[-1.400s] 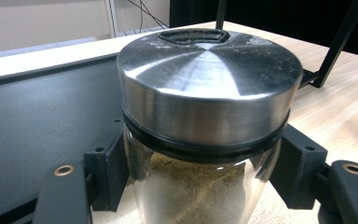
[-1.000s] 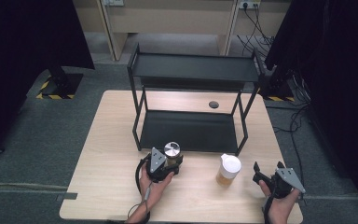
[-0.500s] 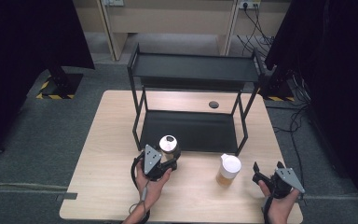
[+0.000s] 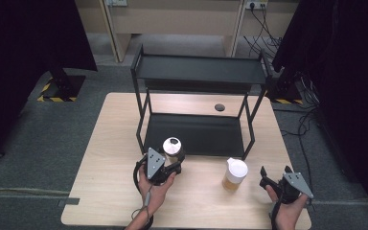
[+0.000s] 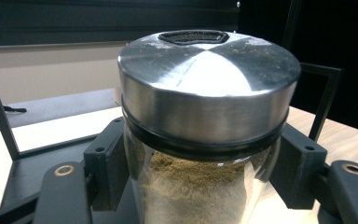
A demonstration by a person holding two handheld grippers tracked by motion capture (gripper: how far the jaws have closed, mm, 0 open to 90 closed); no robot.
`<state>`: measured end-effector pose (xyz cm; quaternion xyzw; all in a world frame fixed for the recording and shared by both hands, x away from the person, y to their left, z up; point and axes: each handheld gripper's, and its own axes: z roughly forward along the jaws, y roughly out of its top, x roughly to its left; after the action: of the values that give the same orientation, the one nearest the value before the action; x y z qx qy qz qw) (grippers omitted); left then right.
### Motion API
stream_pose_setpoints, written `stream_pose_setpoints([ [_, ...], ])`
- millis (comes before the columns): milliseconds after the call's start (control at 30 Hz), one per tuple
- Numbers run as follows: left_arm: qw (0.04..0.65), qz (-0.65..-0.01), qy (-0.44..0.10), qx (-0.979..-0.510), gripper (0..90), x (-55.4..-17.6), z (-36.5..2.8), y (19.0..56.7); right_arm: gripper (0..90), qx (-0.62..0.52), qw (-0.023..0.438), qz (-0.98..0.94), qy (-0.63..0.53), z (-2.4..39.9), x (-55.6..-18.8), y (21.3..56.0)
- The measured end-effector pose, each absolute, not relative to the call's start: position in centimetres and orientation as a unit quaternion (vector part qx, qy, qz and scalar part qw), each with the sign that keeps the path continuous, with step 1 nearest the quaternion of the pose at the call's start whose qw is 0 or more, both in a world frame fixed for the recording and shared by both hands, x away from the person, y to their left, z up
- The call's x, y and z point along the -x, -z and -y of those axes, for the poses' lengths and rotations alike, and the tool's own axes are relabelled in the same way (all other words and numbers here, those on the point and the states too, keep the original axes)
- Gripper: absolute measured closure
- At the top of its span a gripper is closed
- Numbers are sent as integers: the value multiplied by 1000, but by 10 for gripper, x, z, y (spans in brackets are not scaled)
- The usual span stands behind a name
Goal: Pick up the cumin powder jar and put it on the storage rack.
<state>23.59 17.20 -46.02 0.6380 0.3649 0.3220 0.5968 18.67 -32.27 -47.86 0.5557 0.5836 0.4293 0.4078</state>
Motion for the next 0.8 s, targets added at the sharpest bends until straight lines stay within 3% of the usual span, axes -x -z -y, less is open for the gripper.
stream_pose_setpoints([
  [800,605,-354,-359,-617,304,-241,-173,419,96,-556,408,-584,-429,323,-187,479],
])
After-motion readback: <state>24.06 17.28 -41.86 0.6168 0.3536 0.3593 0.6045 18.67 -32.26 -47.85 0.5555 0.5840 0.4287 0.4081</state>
